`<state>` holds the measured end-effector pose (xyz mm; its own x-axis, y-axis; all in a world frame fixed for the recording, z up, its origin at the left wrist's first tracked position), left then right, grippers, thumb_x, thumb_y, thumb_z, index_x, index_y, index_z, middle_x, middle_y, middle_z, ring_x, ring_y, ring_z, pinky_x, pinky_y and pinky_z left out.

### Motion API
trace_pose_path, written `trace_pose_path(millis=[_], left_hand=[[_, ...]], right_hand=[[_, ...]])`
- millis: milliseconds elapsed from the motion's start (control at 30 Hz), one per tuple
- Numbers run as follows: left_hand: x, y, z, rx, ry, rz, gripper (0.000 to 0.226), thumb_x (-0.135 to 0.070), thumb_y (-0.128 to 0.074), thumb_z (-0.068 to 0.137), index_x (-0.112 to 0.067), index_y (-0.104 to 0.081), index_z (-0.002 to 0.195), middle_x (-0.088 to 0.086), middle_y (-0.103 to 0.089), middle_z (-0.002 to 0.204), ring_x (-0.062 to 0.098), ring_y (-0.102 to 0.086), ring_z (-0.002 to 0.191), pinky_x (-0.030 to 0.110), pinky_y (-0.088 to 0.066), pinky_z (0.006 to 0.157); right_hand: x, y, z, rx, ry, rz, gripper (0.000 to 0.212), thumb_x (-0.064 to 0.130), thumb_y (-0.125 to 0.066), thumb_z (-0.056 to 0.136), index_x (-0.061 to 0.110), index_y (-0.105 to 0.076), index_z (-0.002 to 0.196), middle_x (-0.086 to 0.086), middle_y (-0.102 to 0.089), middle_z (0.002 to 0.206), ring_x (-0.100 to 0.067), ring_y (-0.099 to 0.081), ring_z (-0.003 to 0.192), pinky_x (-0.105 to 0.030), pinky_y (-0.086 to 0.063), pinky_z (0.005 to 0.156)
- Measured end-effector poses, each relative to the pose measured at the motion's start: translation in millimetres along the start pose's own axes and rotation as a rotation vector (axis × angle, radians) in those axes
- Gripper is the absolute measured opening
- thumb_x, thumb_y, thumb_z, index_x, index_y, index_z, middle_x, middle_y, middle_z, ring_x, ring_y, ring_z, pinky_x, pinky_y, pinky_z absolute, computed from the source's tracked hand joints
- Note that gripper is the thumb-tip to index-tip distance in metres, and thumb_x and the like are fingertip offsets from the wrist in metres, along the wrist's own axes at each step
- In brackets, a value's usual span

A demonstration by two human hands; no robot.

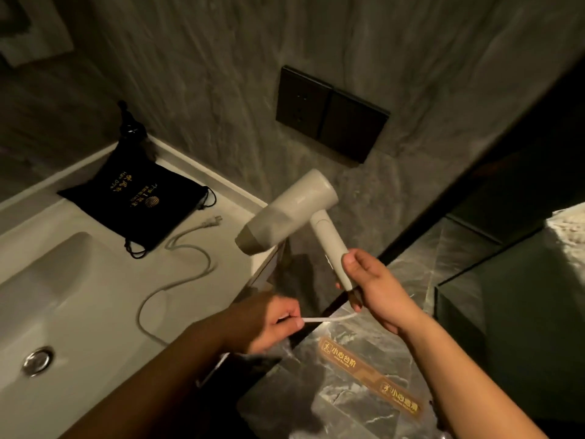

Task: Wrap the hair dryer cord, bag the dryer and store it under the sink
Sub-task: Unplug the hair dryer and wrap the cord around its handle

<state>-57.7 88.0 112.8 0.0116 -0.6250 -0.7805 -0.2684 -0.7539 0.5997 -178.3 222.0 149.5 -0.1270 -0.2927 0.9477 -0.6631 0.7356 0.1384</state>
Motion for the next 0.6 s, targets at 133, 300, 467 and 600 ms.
trace_pose_path(millis=[133, 300, 467, 600], left_hand=[[-52, 4, -16, -0.004, -0.022, 0.276, 0.021, -0.042, -0.054, 0.1, -0.034, -0.051, 0.081, -0.009, -0.06, 0.08, 0.012, -0.061, 0.075, 0.033, -0.052, 0.072], [-110, 17, -16, -0.046, -0.072, 0.414, 0.026, -0.042, -0.059, 0.099, -0.026, -0.058, 0.079, -0.007, -0.06, 0.069, 0.007, -0.053, 0.064, 0.025, -0.038, 0.06], [-168, 26, 11, -0.044, -0.118, 0.471, 0.022, -0.041, -0.069, 0.093, -0.021, -0.071, 0.083, -0.014, -0.054, 0.06, 0.004, -0.051, 0.062, 0.021, -0.04, 0.061], [-193, 27, 40, 0.013, -0.159, 0.322, 0.019, -0.036, -0.077, 0.087, -0.017, -0.08, 0.086, -0.009, -0.067, 0.062, 0.003, -0.052, 0.055, 0.02, -0.04, 0.057]], right_hand=[[-19, 47, -50, -0.01, -0.021, -0.138, 0.029, 0.029, -0.049, 0.104, 0.001, -0.057, 0.102, -0.011, -0.063, 0.081, -0.022, -0.05, 0.06, -0.03, -0.036, 0.043], [-50, 77, -101, 0.035, -0.061, -0.221, 0.03, 0.032, -0.052, 0.103, 0.002, -0.058, 0.103, -0.013, -0.056, 0.074, -0.025, -0.036, 0.052, -0.03, -0.028, 0.044], [-51, 79, -142, 0.053, -0.02, -0.183, 0.034, 0.034, -0.057, 0.099, 0.002, -0.062, 0.091, -0.009, -0.057, 0.069, -0.023, -0.041, 0.056, -0.038, -0.031, 0.053], [-35, 75, -169, 0.071, 0.069, -0.137, 0.038, 0.034, -0.057, 0.09, -0.003, -0.061, 0.086, -0.009, -0.059, 0.072, -0.025, -0.052, 0.07, -0.042, -0.037, 0.072]])
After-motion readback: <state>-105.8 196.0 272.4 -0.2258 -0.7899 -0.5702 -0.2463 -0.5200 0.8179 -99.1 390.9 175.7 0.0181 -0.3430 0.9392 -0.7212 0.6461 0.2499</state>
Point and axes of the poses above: each hand's wrist, its own z-axis towards the middle knuckle, its own y-axis out of the back of the hand, x = y × z, the point moved 7 cm from there along z, towards the middle knuckle
